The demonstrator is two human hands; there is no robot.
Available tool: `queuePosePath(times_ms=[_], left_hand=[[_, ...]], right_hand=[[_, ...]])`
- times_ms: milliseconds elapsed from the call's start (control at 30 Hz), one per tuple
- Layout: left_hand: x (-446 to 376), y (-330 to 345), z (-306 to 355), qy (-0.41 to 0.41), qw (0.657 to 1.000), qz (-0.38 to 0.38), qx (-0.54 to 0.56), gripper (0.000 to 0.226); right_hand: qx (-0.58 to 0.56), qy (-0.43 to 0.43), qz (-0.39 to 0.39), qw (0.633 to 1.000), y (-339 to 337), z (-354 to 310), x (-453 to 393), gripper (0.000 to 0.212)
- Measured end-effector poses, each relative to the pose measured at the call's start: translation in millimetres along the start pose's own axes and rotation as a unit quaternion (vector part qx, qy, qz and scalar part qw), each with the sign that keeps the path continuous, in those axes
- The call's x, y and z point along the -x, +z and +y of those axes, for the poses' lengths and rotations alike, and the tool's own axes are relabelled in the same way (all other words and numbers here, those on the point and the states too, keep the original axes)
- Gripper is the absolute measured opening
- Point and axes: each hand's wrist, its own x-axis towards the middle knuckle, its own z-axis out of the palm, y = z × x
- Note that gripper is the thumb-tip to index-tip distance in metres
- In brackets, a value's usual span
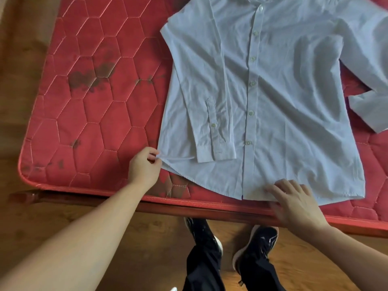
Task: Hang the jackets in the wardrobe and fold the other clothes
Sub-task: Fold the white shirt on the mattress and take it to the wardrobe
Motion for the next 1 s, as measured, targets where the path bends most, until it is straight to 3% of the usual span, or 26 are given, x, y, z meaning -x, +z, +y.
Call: queuePosePath(times_ms=[67,100,200,367,500,633,700,833,900,1000], left_hand=[[3.4,-1.5,2.9,-0.007,0.999,0.022,0.029,0.016],[5.7,-3.9,2.2,0.011,0.999,0.031,0.023,0.016],[8.3,-13.9,-8.5,0.115,0.989,0.029,-0.091,0.016],[3.1,-15.5,-21.5,0.313,0.921,-0.026,-0.229,0.027],[3.9,-8.1,-17.7,0.325,0.885,-0.128,-0.307,0.026],[9.0,-5.3,-12.3,0.345,0.867,-0.15,-0.327,0.026],[10.2,-7.5,-9.8,0.326,0.858,-0.191,-0.349,0.013],[9.7,-12.4,3.9,0.306,0.802,-0.273,-0.434,0.012],[9.2,-16.3,15.7,0.293,0.793,-0.311,-0.435,0.004],[7.4,-14.3,51.8,0.306,0.798,-0.303,-0.422,0.009]], right_hand=[[-0.038,0.03,0.025,0.999,2.3,-2.2,-2.5,0.013],[-0.061,0.047,0.029,0.997,2.2,-3.4,-2.7,0.015],[-0.072,0.049,0.038,0.995,-1.2,-2.3,3.8,0.004],[-0.016,0.004,0.009,1.0,-8.0,0.3,10.5,0.026],[0.007,-0.012,-0.053,0.999,-2.8,-5.4,12.2,0.03],[-0.009,0.001,-0.107,0.994,-2.9,-10.9,11.0,0.026],[-0.015,-0.005,-0.144,0.989,-8.2,-14.0,8.3,0.028],[-0.047,-0.049,-0.229,0.971,-24.8,-14.4,3.2,0.007],[-0.069,-0.022,-0.21,0.975,-37.2,-9.6,-1.4,0.015],[-0.131,0.109,-0.096,0.981,-58.8,14.9,-12.7,0.015]])
